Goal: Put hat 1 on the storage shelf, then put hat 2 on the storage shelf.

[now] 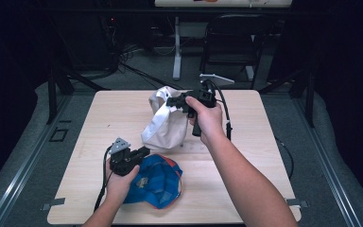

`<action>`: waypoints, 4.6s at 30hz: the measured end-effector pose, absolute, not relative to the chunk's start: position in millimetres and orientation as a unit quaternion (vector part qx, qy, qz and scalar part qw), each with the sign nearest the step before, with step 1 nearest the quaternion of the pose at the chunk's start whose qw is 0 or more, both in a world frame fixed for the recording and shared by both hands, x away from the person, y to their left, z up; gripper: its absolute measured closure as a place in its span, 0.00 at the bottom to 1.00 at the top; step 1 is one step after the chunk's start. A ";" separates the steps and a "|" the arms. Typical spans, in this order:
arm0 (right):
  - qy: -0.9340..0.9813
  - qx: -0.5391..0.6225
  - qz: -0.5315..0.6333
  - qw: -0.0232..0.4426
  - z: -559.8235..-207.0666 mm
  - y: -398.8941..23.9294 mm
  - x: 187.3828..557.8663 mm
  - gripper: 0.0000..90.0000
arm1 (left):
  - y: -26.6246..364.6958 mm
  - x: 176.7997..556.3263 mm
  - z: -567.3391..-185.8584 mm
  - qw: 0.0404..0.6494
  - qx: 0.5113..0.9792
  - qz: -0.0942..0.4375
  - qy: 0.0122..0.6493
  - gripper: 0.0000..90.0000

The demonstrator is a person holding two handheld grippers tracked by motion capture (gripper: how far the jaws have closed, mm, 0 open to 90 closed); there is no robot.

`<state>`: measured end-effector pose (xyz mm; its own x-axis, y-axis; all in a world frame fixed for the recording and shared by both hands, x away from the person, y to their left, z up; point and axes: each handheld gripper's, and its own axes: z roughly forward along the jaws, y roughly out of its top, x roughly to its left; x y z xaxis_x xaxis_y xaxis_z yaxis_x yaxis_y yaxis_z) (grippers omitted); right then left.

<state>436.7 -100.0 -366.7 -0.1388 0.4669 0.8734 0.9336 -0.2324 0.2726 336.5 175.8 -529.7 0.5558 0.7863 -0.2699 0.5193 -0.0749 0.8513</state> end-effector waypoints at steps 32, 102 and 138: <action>-0.586 -0.616 -0.476 0.225 -377.3 -94.8 437.5 0.90 | 172.7 340.7 -526.2 0.438 0.766 0.136 0.450 0.96; -0.690 -0.558 -0.454 0.081 -477.0 -168.4 325.4 0.67 | 264.8 294.3 -544.9 0.441 0.721 0.164 0.509 0.58; -0.742 -0.525 -0.391 0.146 -562.2 -128.4 318.2 0.65 | 282.1 266.3 -552.2 0.421 0.713 0.186 0.529 0.55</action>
